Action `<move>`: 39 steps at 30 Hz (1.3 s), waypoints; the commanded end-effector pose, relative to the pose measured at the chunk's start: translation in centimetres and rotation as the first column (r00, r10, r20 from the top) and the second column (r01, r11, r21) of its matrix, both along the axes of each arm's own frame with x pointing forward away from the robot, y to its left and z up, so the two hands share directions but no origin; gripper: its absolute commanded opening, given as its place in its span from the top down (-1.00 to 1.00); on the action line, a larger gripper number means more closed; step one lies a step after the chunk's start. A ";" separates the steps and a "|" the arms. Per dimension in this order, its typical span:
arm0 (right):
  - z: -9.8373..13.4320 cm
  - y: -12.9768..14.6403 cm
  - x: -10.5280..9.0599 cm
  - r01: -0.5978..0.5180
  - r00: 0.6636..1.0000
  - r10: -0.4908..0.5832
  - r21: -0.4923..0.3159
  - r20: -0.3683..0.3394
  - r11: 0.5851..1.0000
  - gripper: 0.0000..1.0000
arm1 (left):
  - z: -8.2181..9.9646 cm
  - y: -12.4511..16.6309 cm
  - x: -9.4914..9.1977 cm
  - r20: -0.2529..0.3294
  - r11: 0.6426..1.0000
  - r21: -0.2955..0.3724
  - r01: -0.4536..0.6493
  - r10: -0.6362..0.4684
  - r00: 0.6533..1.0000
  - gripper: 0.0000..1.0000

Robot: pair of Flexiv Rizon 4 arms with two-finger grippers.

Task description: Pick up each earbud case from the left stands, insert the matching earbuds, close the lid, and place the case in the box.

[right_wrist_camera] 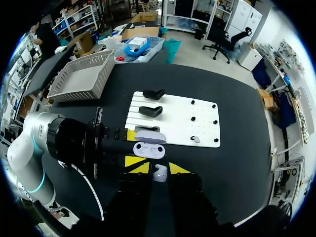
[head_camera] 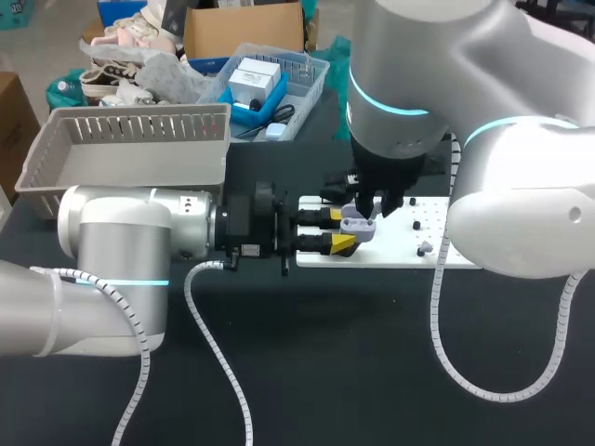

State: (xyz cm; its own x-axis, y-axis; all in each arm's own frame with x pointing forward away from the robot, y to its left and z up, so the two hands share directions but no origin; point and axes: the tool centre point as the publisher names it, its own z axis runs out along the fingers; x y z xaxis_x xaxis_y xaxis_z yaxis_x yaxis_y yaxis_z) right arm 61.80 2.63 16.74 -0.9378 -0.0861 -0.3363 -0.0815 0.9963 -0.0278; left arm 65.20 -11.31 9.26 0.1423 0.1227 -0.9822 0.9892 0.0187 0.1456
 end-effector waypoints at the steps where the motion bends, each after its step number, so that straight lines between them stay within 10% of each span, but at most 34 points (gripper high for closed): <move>1: -0.3 0.3 0.1 0.003 1.000 -0.003 -0.006 -0.004 1.000 1.00 | 0.0 -0.3 0.2 0.002 1.000 -0.003 -0.004 0.004 1.000 1.00; 39: -1.1 -0.4 1.8 0.160 0.987 -0.160 -0.003 -0.016 0.987 1.00 | 0.1 -0.7 0.2 0.006 1.000 -0.007 0.002 -0.002 1.000 1.00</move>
